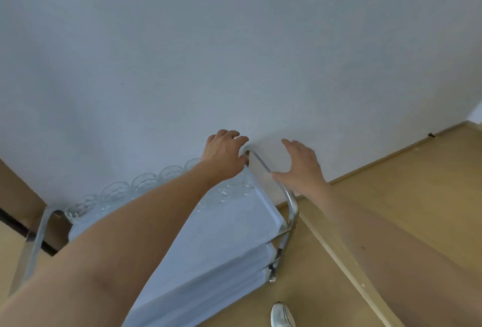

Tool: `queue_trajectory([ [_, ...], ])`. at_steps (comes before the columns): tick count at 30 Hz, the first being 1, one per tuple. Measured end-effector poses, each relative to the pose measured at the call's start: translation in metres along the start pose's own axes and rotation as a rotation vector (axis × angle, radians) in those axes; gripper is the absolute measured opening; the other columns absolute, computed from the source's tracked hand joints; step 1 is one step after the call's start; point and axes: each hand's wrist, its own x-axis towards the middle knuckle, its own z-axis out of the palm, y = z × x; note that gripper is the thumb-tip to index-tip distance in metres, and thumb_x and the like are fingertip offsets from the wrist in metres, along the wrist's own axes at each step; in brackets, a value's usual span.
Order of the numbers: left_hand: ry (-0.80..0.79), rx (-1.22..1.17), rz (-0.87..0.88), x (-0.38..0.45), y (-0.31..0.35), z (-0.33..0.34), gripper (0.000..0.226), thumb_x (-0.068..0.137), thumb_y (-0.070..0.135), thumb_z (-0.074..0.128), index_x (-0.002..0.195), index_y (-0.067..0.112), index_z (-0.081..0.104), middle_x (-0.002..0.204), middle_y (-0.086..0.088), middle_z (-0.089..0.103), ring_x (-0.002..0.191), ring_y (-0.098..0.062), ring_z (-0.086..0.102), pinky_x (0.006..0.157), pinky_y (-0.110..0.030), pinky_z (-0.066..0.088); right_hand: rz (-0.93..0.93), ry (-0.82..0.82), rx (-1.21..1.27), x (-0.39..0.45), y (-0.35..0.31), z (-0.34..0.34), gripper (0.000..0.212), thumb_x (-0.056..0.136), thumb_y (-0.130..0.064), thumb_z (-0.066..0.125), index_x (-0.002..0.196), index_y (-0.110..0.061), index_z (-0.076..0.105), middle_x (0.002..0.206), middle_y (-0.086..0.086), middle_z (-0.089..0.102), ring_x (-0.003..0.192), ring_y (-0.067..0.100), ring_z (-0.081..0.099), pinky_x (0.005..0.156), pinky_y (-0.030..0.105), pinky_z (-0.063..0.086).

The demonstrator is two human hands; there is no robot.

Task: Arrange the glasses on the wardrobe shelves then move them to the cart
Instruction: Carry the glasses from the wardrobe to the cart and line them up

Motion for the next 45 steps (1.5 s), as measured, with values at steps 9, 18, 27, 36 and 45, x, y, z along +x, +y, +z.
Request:
queue_trajectory([
  [9,0.031,0.005,0.251,0.032,0.124,-0.006,0.055,0.097,0.044,0.058,0.148,0.027,0.048,0.156,-0.004,0.043,0.145,-0.028,0.033,0.115,-0.045,0.03,0.123,0.171,-0.058,-0.048,0.075,-0.077,0.098,0.082,-0.049,0.075,0.16,-0.03,0.019,0.167,0.005,0.018,0.152,0.03,0.012,0.121,0.048,0.023],
  [18,0.012,0.008,0.475,0.088,0.291,0.015,0.062,0.095,0.05,0.057,0.151,0.03,0.042,0.162,-0.003,0.032,0.148,-0.028,0.027,0.118,-0.05,0.026,0.317,0.322,-0.099,-0.09,0.2,-0.164,0.101,0.078,-0.054,0.077,0.16,-0.033,0.021,0.168,0.004,0.017,0.152,0.029,0.015,0.121,0.046,0.022],
  [27,0.003,-0.095,0.67,0.14,0.477,0.049,0.062,0.093,0.048,0.059,0.15,0.029,0.044,0.162,-0.005,0.033,0.147,-0.028,0.027,0.116,-0.048,0.025,0.492,0.406,-0.21,-0.131,0.336,-0.256,0.101,0.077,-0.053,0.077,0.159,-0.029,0.024,0.163,0.006,0.027,0.147,0.031,0.025,0.117,0.044,0.027],
  [36,-0.059,-0.155,0.772,0.176,0.613,0.086,0.063,0.093,0.05,0.058,0.15,0.027,0.043,0.158,-0.006,0.036,0.144,-0.028,0.03,0.113,-0.047,0.028,0.632,0.449,-0.226,-0.161,0.441,-0.322,0.1,0.078,-0.055,0.078,0.159,-0.028,0.025,0.162,0.008,0.029,0.147,0.032,0.025,0.119,0.044,0.027],
  [45,-0.095,-0.151,0.875,0.238,0.691,0.118,0.065,0.095,0.052,0.056,0.153,0.029,0.039,0.163,-0.006,0.031,0.148,-0.03,0.027,0.117,-0.053,0.027,0.743,0.46,-0.208,-0.137,0.511,-0.356,0.098,0.08,-0.054,0.076,0.159,-0.029,0.024,0.163,0.004,0.027,0.148,0.03,0.025,0.118,0.045,0.03],
])
